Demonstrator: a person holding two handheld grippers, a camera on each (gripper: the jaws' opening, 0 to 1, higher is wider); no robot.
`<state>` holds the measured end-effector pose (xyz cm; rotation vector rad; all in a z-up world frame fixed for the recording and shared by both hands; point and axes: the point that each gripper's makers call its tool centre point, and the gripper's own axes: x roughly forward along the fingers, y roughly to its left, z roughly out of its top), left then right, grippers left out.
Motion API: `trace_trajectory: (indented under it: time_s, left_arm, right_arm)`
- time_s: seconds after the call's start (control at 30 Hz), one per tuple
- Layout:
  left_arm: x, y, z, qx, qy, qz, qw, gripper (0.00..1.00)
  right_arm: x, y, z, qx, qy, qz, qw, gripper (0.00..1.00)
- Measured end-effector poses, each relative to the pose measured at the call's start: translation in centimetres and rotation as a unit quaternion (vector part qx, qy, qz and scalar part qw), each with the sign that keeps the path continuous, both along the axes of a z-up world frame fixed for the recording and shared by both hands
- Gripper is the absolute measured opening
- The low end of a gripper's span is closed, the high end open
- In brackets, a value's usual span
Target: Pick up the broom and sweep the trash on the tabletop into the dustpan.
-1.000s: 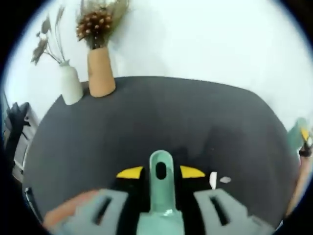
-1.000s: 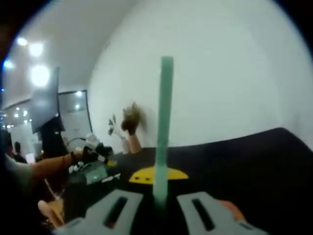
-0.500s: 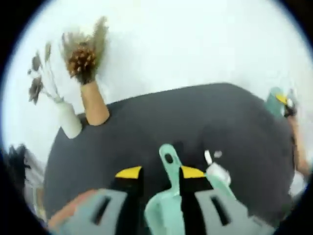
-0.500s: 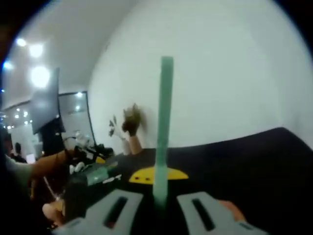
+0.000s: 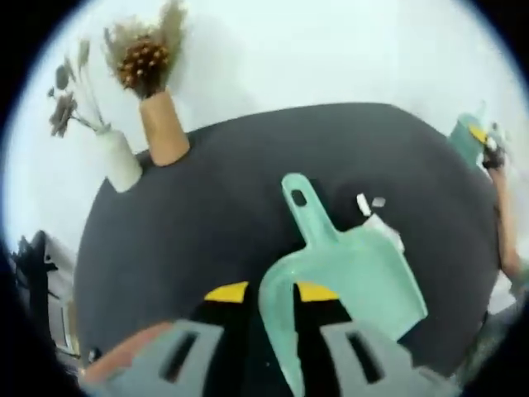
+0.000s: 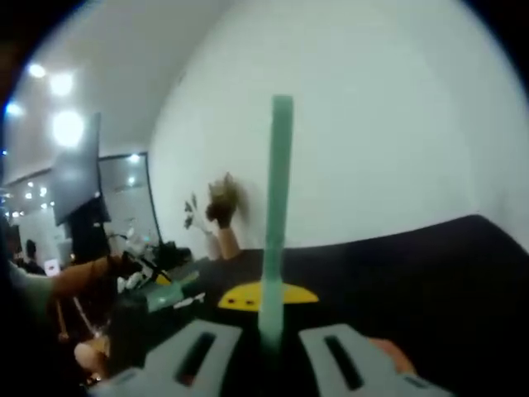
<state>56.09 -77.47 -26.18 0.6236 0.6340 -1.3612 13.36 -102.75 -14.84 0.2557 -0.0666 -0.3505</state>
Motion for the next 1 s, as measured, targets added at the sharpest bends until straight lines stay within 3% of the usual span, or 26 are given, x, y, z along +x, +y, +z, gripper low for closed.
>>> trace_trajectory:
  time_s: [0.43,0.6,0.83,0.93,1.0]
  left_arm:
    - [-0.1,0.3,-2.3,0.035,0.013,0.002,0.9993,0.2]
    - [0.4,0.5,-2.3,0.036,0.004,0.02,0.9991,0.08]
    - [0.3,0.7,-1.6,0.009,0.027,0.056,0.998,0.06]
    - [0.4,0.8,-1.0,-0.008,0.023,0.09,0.9957,0.05]
    - [0.4,0.9,-0.8,-0.021,0.038,0.117,0.9921,0.04]
  right_arm:
    - [0.1,0.5,0.1,-0.004,0.003,0.001,1.0,0.02]
    - [0.2,1.1,-0.2,-0.005,0.004,0.002,1.0,0.02]
    - [0.2,1.3,-0.3,-0.004,0.004,0.003,1.0,0.02]
    - [0.2,1.4,-0.3,-0.004,0.003,0.004,1.0,0.02]
    - [0.2,1.4,-0.4,-0.003,0.002,0.004,1.0,0.02]
